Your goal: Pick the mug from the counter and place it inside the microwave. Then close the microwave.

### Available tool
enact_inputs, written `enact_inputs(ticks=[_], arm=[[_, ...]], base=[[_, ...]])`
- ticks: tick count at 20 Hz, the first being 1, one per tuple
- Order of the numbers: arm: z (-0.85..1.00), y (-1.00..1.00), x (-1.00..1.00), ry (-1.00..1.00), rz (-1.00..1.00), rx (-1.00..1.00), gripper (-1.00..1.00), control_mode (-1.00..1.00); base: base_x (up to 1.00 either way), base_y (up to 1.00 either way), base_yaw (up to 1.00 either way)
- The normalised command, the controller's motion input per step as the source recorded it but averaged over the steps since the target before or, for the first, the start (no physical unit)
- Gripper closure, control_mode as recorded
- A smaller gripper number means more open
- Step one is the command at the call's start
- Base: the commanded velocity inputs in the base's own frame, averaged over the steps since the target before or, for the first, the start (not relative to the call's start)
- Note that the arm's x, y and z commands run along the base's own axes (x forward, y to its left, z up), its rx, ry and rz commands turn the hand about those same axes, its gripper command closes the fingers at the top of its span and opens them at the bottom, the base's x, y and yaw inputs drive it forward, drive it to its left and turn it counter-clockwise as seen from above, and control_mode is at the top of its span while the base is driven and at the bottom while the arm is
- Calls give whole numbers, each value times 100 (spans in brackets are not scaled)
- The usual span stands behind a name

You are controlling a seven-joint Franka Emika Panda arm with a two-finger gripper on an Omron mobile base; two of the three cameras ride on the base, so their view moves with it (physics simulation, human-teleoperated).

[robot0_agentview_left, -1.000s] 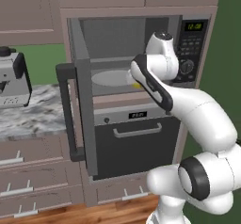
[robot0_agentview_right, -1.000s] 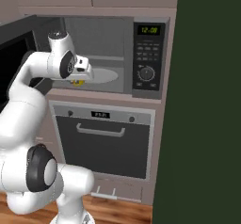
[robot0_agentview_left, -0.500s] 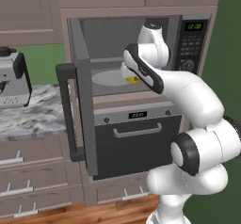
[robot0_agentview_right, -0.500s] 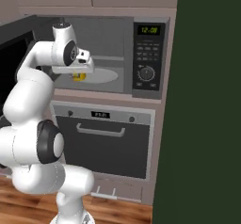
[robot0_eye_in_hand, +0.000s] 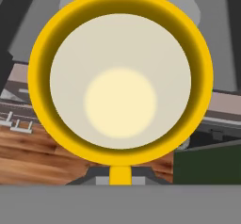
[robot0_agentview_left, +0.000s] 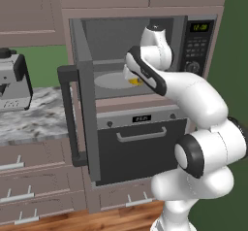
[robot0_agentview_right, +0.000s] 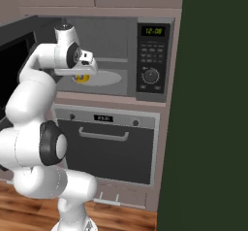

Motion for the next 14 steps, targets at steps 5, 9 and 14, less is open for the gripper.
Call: enact_inputs(ticks=[5,9,14], arm=[[-32,0,13,-16,0,0,100,-100],[-1,0,21,-4,0,0,100,-100],[2,0,20,4,0,0,100,-100]], base=[[0,0,0],[0,0,0],[0,0,0]])
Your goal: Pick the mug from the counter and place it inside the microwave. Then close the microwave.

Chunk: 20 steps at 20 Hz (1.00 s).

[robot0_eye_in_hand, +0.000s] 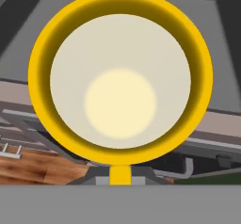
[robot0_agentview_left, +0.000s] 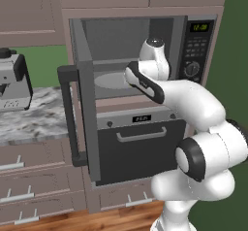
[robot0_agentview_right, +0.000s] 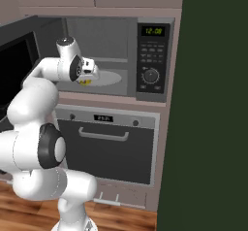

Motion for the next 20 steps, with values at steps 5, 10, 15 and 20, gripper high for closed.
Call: enact_inputs(ticks=[5,10,15,20], arm=[[1,0,27,7,0,0,100,-100],[0,0,32,1,0,0,100,-100],[-4,6,21,-7,0,0,100,-100],[-19,14,11,-12,0,0,100,-100]], base=[[0,0,0],[0,0,0],[0,0,0],[0,0,0]])
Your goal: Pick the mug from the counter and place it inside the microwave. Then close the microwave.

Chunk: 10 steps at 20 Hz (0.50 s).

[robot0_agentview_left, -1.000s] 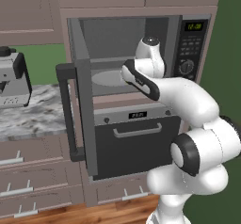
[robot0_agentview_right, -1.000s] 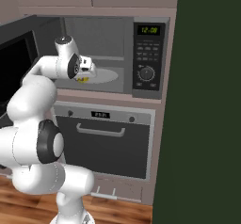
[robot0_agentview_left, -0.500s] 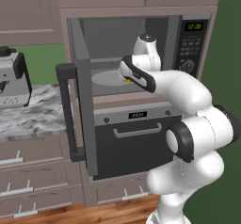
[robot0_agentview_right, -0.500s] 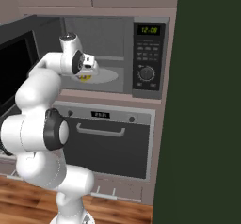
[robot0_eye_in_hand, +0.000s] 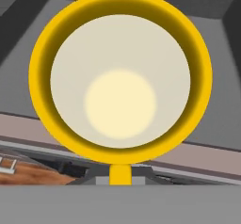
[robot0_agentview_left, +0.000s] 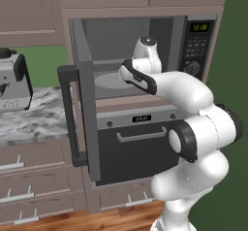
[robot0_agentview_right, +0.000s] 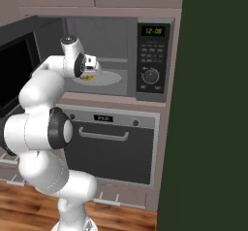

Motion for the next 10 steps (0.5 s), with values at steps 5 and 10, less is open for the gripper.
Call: enact_inputs(ticks=[5,10], arm=[[-17,8,25,-10,0,0,100,-100],[-1,0,44,-3,0,0,100,-100]], base=[[0,0,0],[0,0,0]])
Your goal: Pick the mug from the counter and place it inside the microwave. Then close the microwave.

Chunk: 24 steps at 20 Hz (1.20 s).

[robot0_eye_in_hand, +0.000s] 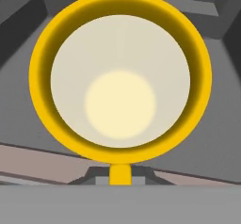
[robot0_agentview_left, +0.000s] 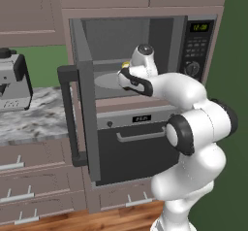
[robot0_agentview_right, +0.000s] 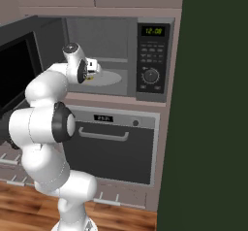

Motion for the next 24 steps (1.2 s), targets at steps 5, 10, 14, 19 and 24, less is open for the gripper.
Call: enact_inputs(ticks=[5,10,14,19,24], arm=[[0,0,43,0,0,0,100,-100],[0,0,32,5,0,0,100,-100],[-2,0,28,2,0,0,100,-100],[-18,0,22,0,0,0,100,-100],[-33,0,18,0,0,0,100,-100]], base=[[0,0,0],[0,0,0],[0,0,0],[0,0,0],[0,0,0]])
